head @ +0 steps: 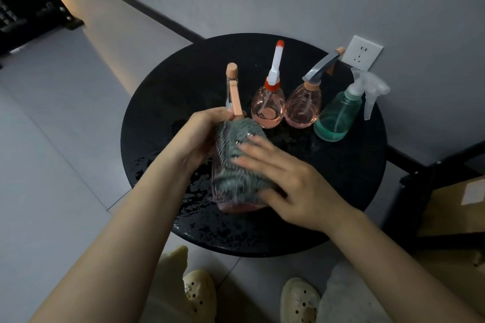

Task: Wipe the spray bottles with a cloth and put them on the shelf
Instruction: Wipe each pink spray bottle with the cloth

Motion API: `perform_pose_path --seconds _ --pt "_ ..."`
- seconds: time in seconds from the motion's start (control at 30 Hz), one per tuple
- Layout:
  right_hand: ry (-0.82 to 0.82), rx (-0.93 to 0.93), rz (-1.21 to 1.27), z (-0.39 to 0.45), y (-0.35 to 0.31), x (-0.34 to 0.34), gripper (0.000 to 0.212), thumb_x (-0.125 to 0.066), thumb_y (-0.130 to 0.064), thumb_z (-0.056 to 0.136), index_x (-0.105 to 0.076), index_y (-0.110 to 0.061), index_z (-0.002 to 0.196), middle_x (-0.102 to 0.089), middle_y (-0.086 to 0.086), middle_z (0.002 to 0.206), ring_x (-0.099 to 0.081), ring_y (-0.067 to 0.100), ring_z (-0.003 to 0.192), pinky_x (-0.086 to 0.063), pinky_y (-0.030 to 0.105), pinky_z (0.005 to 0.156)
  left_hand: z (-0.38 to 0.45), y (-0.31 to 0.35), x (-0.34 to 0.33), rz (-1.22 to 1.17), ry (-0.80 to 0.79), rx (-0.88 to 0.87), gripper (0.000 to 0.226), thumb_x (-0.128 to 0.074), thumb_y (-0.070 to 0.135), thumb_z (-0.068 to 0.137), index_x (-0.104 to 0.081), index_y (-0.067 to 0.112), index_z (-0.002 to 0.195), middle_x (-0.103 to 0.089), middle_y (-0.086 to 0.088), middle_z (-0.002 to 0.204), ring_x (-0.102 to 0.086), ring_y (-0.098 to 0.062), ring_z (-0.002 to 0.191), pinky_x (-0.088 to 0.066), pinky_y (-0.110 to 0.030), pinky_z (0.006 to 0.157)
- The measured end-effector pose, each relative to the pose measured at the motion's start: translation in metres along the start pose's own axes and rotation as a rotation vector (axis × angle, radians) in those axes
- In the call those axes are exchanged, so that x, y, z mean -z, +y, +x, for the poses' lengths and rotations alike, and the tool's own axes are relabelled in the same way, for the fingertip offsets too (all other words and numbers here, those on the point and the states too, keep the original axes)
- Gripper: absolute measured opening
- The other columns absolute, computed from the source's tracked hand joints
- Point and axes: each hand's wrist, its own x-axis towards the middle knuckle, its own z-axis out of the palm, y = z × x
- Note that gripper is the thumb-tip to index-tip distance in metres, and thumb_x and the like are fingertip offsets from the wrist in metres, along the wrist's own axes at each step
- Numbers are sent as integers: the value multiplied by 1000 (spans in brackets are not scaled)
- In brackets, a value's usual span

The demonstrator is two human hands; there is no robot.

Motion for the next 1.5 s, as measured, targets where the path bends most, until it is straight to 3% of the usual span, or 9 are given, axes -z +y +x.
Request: perform_pose_path --seconds 0.17,0.33,0.53,0.73,0.83,1.0,1.2,1.33,1.5 --pt "121 -240 204 7 1 -2 54 -43 -31 92 -20 -27 141 -24 -26 143 -19 -5 139 -17 11 110 -1 -5 -8 20 -21 26 24 -50 15 73 -68 12 89 -57 -16 94 -51 -31 89 -38 -44 86" --pt "-46 105 -168 -9 -8 -2 51 -53 -24 87 -43 -16 137 -38 1 146 -24 22 141 -22 36 116 4 -3 2 -138 -22 27 23 -40 10 92 -63 6 91 -59 -6 80 -53 -19 73 -43 -31 73" --pt "-178 274 -370 -15 -10 0 57 -60 -27 83 -42 -19 137 -41 2 145 -23 22 140 -16 36 117 2 -4 -3 -242 -58 74 26 -34 11 94 -59 4 95 -50 -7 83 -43 -17 72 -35 -29 72" --pt "55 -141 -43 3 -4 3 53 -42 -34 93 -27 -26 144 -27 -11 148 -18 7 142 -25 31 112 -1 -8 -14 -141 -111 33 28 -41 5 88 -66 7 76 -63 -6 70 -59 -16 62 -50 -24 60" --pt "105 -246 86 5 -5 -1 54 -38 -38 94 -15 -29 142 -20 -21 145 -13 -4 140 -18 16 111 0 -10 -14 -178 -89 50 33 -45 6 83 -71 10 64 -65 -5 67 -61 -16 61 -52 -23 59" --pt "-25 91 -147 -8 -13 -3 49 -51 -26 89 -45 -13 136 -42 4 144 -27 22 140 -23 36 115 2 -6 0 -217 -55 65 23 -45 21 92 -65 10 89 -65 -4 77 -61 -18 71 -48 -32 75" --pt "-122 313 -261 -15 -15 -1 46 -55 -24 84 -55 -12 129 -49 6 139 -33 25 137 -24 41 115 -1 -1 -2 -272 -29 52 21 -46 22 89 -62 8 92 -60 -5 80 -59 -14 65 -48 -27 70" --pt "15 130 -138 -5 -8 -1 48 -54 -19 86 -49 -13 133 -44 3 141 -31 22 138 -28 38 113 -2 -3 -6 -224 -94 51 24 -41 18 93 -61 8 88 -62 -4 74 -56 -17 70 -47 -29 72" --pt "165 -227 191 7 -5 -3 51 -42 -28 93 -23 -24 140 -28 -18 142 -20 -5 138 -19 12 110 -4 -7 -14 -162 -87 63 26 -42 8 89 -64 7 74 -64 -4 66 -60 -16 63 -51 -24 62"
